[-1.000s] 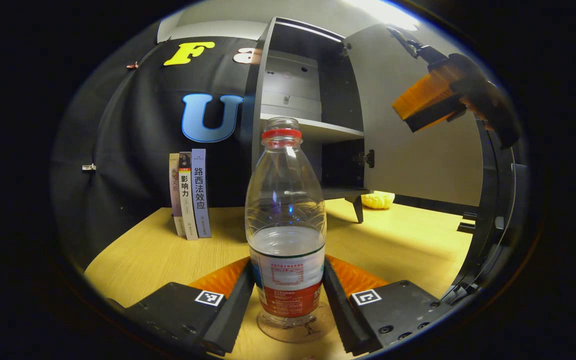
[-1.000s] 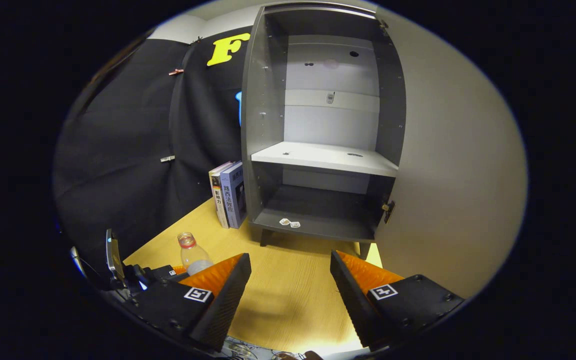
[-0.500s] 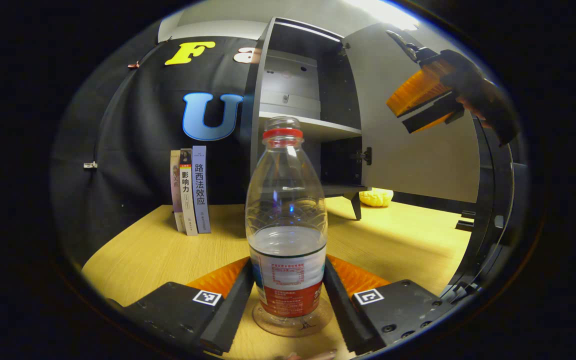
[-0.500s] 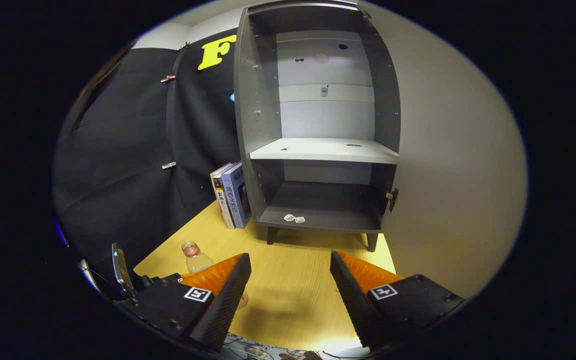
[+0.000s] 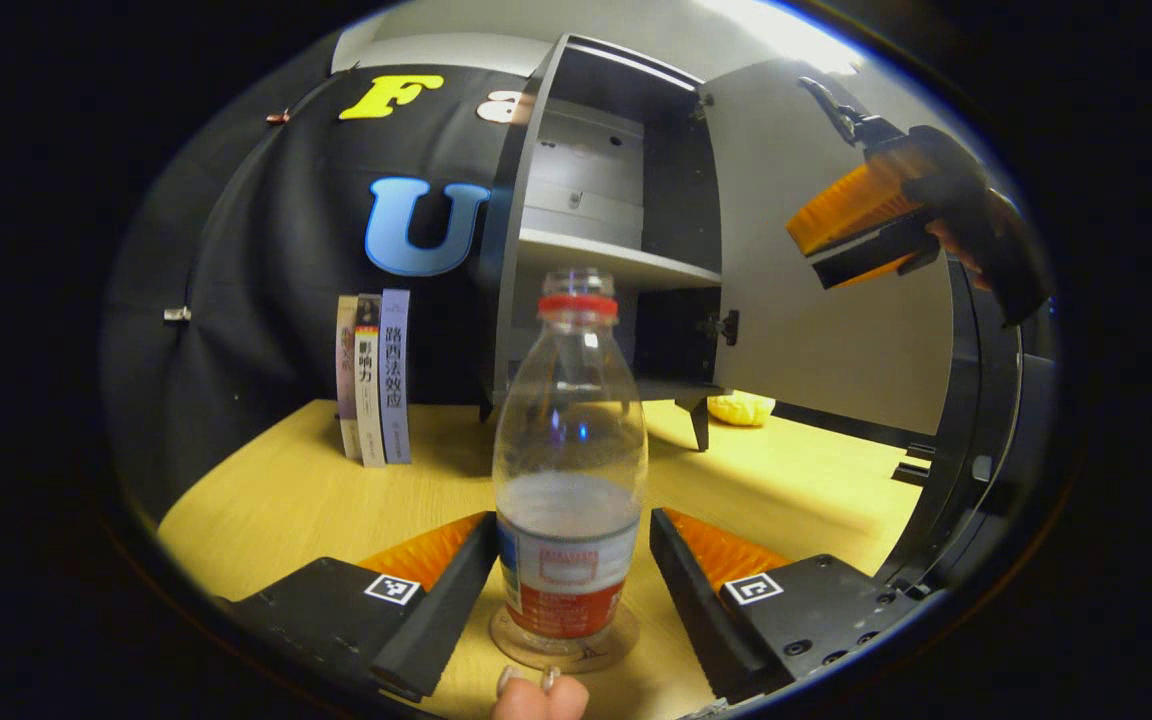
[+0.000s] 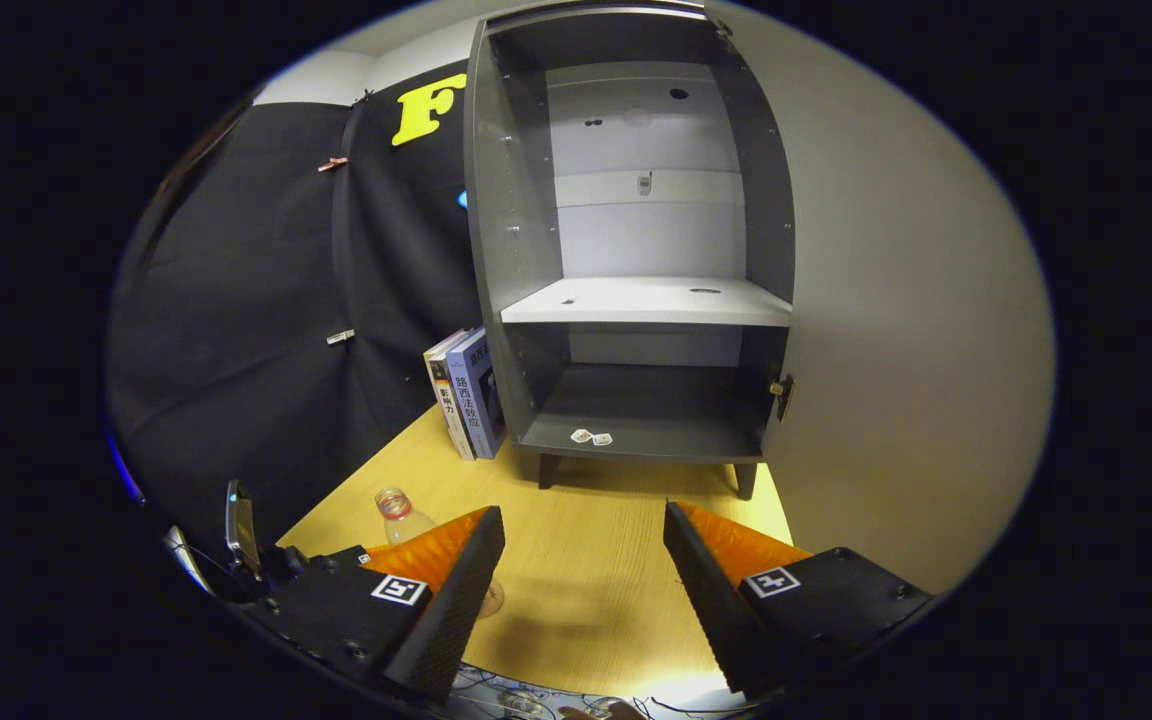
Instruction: Open the cabinet door with the right hand, grasp the bottle in the cabinet with the left hand and place it on the coaster, then close the cabinet door with the right hand.
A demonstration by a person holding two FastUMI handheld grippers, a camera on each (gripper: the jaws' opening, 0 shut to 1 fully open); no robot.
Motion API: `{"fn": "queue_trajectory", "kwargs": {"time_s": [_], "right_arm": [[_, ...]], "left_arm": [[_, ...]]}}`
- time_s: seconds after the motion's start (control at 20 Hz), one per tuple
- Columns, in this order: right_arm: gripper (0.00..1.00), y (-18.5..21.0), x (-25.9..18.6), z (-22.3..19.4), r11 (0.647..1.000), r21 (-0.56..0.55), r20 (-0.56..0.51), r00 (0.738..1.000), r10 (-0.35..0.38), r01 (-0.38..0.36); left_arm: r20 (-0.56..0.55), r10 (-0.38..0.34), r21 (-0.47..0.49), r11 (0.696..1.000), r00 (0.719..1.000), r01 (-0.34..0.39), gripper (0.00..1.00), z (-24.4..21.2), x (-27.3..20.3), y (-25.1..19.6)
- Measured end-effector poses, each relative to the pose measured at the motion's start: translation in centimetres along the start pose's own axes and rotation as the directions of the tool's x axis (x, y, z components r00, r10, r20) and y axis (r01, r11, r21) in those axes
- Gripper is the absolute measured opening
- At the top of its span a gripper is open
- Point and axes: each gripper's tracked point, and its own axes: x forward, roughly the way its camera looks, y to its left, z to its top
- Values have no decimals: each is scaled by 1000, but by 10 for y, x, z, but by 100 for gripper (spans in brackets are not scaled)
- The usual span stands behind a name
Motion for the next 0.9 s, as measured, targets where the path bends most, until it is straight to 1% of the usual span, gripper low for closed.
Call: {"fn": "queue_trajectory", "kwargs": {"time_s": [0.1, 0.2, 0.35, 0.5, 0.65, 0.75, 0.8, 0.85, 0.9], "right_arm": [[99, -2, -5, 8, 1000, 2, 17, 1000, -11, 11], [99, -4, -11, 17, 1000, 1, 35, 999, -26, 26], [99, -11, -28, 39, 998, 6, 87, 994, -59, 58], [99, -22, -52, 59, 994, 7, 134, 985, -106, 106], [98, -32, -90, 81, 988, 0, 184, 971, -152, 154], [98, -37, -126, 87, 983, 1, 193, 964, -183, 186], [99, -43, -147, 92, 978, 9, 205, 957, -206, 208], [94, -52, -168, 96, 970, 28, 222, 944, -243, 243], [98, -63, -187, 98, 958, 57, 241, 927, -286, 281]], "left_arm": [[24, -1, 30, 1000, 1000, 0, 95, 19, 5, 7], [48, -10, 23, 1000, 999, 9, 95, 42, 8, 11], [97, -61, -9, 998, 993, 62, 95, 86, 8, 3], [118, -108, -8, 994, 987, 110, 95, 128, 5, -9], [118, -161, 0, 987, 980, 162, 95, 171, -2, -32], [93, -188, -2, 982, 978, 189, 95, 194, -7, -52], [87, -215, -11, 976, 973, 216, 94, 205, -11, -65], [89, -245, -24, 968, 965, 248, 93, 218, -15, -80], [92, -277, -36, 959, 956, 281, 95, 229, -18, -96]]}}
